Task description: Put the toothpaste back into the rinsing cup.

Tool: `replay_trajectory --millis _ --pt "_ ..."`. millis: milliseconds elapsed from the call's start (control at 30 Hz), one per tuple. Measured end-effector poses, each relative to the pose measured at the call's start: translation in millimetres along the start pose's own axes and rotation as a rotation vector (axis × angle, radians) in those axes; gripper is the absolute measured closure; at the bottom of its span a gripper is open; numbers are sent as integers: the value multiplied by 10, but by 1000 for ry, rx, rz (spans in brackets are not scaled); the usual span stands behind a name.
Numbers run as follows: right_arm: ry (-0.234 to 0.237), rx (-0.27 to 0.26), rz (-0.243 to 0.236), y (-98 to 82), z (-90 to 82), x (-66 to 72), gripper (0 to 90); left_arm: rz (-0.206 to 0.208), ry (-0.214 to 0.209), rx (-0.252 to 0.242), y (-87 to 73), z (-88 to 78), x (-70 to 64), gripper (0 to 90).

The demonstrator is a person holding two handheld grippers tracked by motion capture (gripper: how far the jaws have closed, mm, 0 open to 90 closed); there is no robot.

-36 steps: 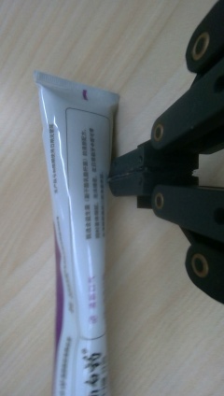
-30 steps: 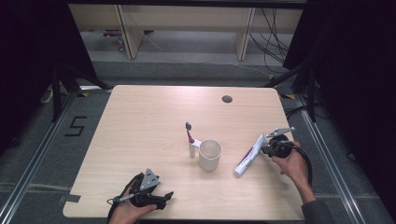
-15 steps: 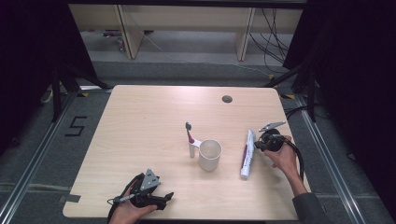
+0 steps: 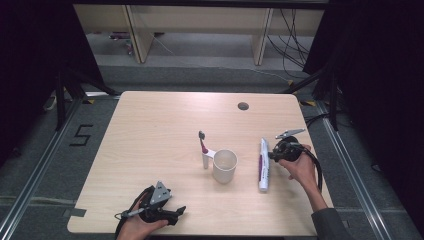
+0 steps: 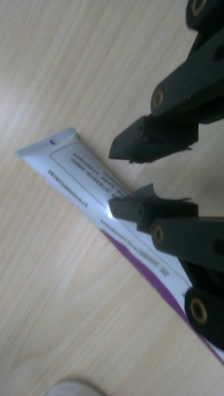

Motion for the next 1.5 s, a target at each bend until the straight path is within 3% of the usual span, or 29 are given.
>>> replay_trajectory --millis 33,67,100,133,200,233,267,333,433,467,500,567,600,667,700,800,900,933,967,1100,1133,1167,1200,1300,1500 --pt "9 -10 21 12 -26 28 626 1 -1 2 0 0 1 212" --pt "-5 -57 14 52 -24 13 585 0 -1 1 -2 1 -1 213" --pt "8 -38 36 44 -67 48 551 1 0 1 -3 -2 -1 213" --pt "9 -20 21 33 -96 52 522 12 0 13 -13 -14 9 213" --pt "28 -32 87 47 -142 138 468 1 1 1 4 -13 11 213" --pt "25 -36 97 48 -143 155 436 -2 3 -2 8 -10 14 213" --pt "25 -27 62 33 -144 149 410 -1 4 -1 5 -11 15 213" --pt "42 -13 78 11 -148 213 395 3 8 4 -4 -12 23 213" --pt "38 2 40 -16 -124 254 370 -2 0 -4 8 -2 2 213" --pt "45 -9 52 -4 -109 277 366 2 -1 -1 6 -3 0 213" --pt "47 20 27 -29 -124 270 364 10 -1 7 -1 -8 5 213" --pt "53 18 26 -31 -107 295 356 7 -1 3 5 -5 7 213" --pt "49 25 41 -39 -106 310 355 14 -1 11 -1 -10 13 212" --pt "42 6 38 -25 -79 311 347 7 -1 5 2 -3 7 213" --pt "49 46 38 -58 -99 320 341 17 -2 15 -6 -7 12 213" --pt "30 47 18 -66 -60 312 339 19 0 13 0 -6 12 213" --pt "48 54 17 -65 -50 361 335 16 1 11 3 -8 14 213" --pt "51 55 42 -61 -49 397 334 16 2 11 3 -7 17 213" --pt "54 59 20 -64 -47 394 333 15 1 11 3 -6 17 213" --pt "55 63 19 -54 -14 421 332 13 5 10 4 7 11 213" --pt "59 70 23 -55 -13 434 332 11 3 8 6 7 5 213" --pt "63 83 61 -61 -9 472 332 11 2 6 8 5 3 212" --pt "54 82 29 -55 2 451 324 11 1 4 10 5 4 213" --pt "36 92 26 -63 24 431 324 13 -1 8 5 0 10 213" --pt "33 118 77 -87 92 361 349 6 -2 3 8 5 -8 213"
Point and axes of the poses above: each handheld gripper's, and its own axes: z roughly forward along the jaws, y roughly out of its top, x roughly to its left, the point moved 10 cm from there along z, roughly forward along the jaws, and after that the axes turned 4 degrees about -z, right-handed, at the moved point
